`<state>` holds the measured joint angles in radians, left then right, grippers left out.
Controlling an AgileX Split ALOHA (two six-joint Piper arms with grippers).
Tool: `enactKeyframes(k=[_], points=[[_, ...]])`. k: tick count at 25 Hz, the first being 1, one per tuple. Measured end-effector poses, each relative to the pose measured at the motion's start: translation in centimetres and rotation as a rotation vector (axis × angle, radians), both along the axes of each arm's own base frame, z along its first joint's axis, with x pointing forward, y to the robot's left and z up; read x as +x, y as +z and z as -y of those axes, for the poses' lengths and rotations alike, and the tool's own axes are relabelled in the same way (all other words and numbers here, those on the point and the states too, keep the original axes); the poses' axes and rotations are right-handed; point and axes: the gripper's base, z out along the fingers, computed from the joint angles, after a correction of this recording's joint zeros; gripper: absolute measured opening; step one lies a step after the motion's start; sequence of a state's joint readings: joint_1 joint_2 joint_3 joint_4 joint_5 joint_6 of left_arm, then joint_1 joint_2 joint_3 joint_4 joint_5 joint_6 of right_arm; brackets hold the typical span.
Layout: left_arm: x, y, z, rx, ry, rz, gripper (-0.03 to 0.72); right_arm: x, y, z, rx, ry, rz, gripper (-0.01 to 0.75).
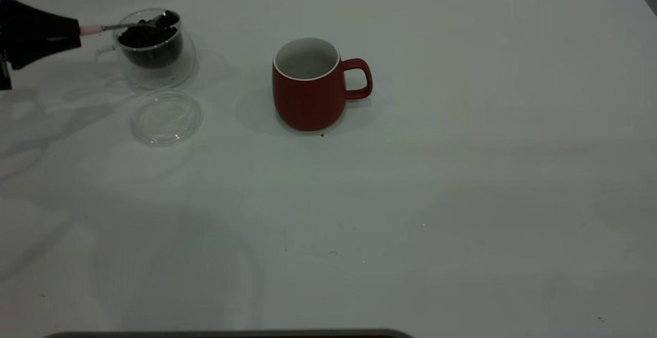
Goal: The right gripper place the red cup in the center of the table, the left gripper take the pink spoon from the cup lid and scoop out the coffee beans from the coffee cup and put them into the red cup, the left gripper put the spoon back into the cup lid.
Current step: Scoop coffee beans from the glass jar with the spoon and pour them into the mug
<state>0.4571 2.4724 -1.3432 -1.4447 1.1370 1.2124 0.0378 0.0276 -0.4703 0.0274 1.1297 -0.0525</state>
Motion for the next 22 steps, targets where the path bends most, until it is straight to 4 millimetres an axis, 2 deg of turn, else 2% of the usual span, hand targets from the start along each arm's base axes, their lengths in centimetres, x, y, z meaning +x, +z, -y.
enactKeyframes(k=[6, 14, 22], points=[[0.8, 1.5, 2.2, 0.009, -0.055, 0.022, 0.119, 0.0, 0.0, 0.0, 0.0, 0.0, 0.0, 0.591], [1.4, 1.5, 7.1, 0.002, -0.174, 0.011, 0.119, 0.0, 0.0, 0.0, 0.0, 0.0, 0.0, 0.591], [1.4, 1.5, 10.5, 0.0, -0.258, 0.008, 0.119, 0.0, 0.0, 0.0, 0.0, 0.0, 0.0, 0.591]])
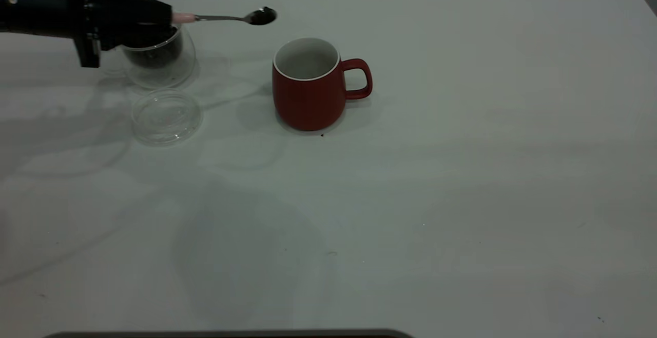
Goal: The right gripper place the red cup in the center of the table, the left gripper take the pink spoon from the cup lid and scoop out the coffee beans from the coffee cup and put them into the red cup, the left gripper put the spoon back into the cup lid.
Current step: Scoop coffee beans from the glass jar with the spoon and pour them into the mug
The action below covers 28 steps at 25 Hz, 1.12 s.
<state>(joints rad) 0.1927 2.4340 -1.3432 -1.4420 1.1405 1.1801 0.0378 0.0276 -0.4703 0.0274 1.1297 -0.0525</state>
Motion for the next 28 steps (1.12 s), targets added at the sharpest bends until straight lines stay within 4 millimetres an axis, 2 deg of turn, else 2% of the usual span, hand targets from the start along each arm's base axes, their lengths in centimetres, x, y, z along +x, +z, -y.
enactKeyframes(k=[6, 16, 28], points=[[-0.1, 0.0, 1.6, 0.001, -0.04, 0.001, 0.119, 0.0, 0.0, 0.0, 0.0, 0.0, 0.0, 0.591], [-0.2, 0.0, 3.1, 0.022, -0.108, 0.095, 0.119, 0.0, 0.0, 0.0, 0.0, 0.0, 0.0, 0.591], [0.4, -0.9, 2.8, 0.173, -0.121, 0.281, 0.119, 0.0, 0.0, 0.0, 0.001, 0.0, 0.0, 0.591]])
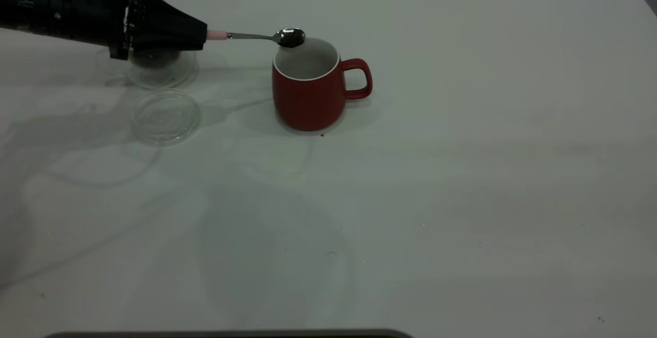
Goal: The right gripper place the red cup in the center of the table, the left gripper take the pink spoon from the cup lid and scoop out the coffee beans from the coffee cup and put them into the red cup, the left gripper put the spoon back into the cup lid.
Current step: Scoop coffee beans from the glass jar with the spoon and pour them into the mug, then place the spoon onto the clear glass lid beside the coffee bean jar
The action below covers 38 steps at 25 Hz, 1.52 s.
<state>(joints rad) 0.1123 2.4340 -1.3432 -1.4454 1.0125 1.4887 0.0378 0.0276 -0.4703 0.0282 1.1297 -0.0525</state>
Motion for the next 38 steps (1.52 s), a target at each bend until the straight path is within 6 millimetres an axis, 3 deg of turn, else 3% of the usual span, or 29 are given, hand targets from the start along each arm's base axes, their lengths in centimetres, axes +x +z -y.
enactKeyframes(k=[16, 25, 29, 33, 38], points=[[-0.1, 0.0, 1.7, 0.054, -0.146, 0.254, 0.119, 0.0, 0.0, 0.0, 0.0, 0.0, 0.0, 0.591], [0.1, 0.4, 1.3, 0.009, -0.061, 0.126, 0.119, 0.0, 0.0, 0.0, 0.0, 0.0, 0.0, 0.591], [-0.2, 2.3, -0.4, -0.04, -0.033, 0.11, 0.119, 0.0, 0.0, 0.0, 0.0, 0.0, 0.0, 0.591], [-2.1, 3.8, -3.8, -0.064, 0.049, 0.075, 0.119, 0.0, 0.0, 0.0, 0.0, 0.0, 0.0, 0.591], [-4.8, 3.2, -9.1, -0.064, 0.131, -0.026, 0.119, 0.0, 0.0, 0.0, 0.0, 0.0, 0.0, 0.591]])
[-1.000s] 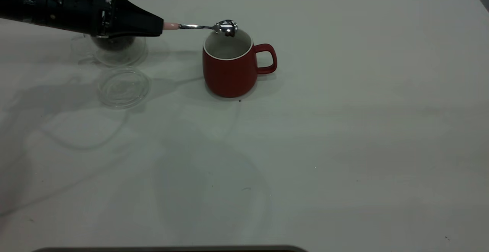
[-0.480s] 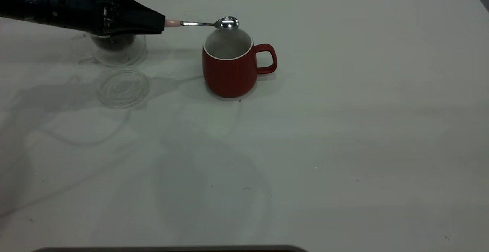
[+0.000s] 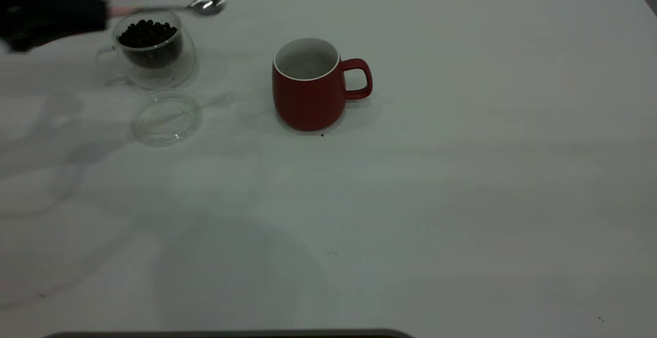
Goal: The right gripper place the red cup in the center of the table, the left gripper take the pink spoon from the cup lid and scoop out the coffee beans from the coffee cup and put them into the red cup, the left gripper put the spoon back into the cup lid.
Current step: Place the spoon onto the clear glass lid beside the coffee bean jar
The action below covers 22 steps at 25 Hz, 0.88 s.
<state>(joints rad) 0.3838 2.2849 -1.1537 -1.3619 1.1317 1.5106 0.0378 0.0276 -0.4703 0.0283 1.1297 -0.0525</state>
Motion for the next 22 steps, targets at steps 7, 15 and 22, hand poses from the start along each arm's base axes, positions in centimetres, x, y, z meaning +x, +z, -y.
enactKeyframes(k=[7, 15, 22], points=[[-2.7, -1.2, -4.5, 0.072, 0.023, -0.224, 0.119, 0.0, 0.0, 0.0, 0.0, 0.0, 0.0, 0.591], [-2.7, -2.8, -5.4, 0.153, 0.105, -0.291, 0.119, 0.0, 0.0, 0.0, 0.001, 0.0, 0.0, 0.591], [-2.8, -6.0, -5.1, 0.103, 0.14, -0.31, 0.119, 0.0, 0.0, 0.0, 0.001, 0.0, 0.0, 0.591]])
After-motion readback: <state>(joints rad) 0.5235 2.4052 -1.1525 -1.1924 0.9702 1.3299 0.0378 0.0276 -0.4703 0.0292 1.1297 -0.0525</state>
